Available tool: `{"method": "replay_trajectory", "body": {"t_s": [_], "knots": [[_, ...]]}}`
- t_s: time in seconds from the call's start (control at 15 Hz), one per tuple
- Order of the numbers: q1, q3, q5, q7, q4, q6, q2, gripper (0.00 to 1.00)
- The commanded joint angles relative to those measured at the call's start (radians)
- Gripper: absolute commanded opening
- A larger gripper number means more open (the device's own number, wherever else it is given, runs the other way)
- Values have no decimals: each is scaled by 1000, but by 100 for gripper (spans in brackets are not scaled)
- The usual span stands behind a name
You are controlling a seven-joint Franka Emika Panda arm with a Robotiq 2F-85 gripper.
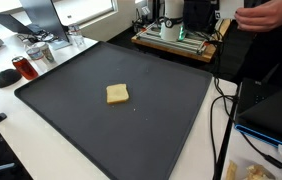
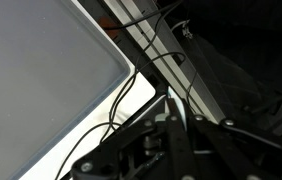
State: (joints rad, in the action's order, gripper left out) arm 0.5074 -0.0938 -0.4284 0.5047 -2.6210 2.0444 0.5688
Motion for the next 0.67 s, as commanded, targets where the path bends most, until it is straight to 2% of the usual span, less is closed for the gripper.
{"method": "replay_trajectory", "body": {"t_s": [0.0, 0.47, 0.6], "knots": [[-17, 17, -26, 37, -71, -23, 88, 2], [-45, 39, -2, 5, -150, -20, 165, 2], [-76, 20, 14, -67, -73, -11, 87, 1]]}}
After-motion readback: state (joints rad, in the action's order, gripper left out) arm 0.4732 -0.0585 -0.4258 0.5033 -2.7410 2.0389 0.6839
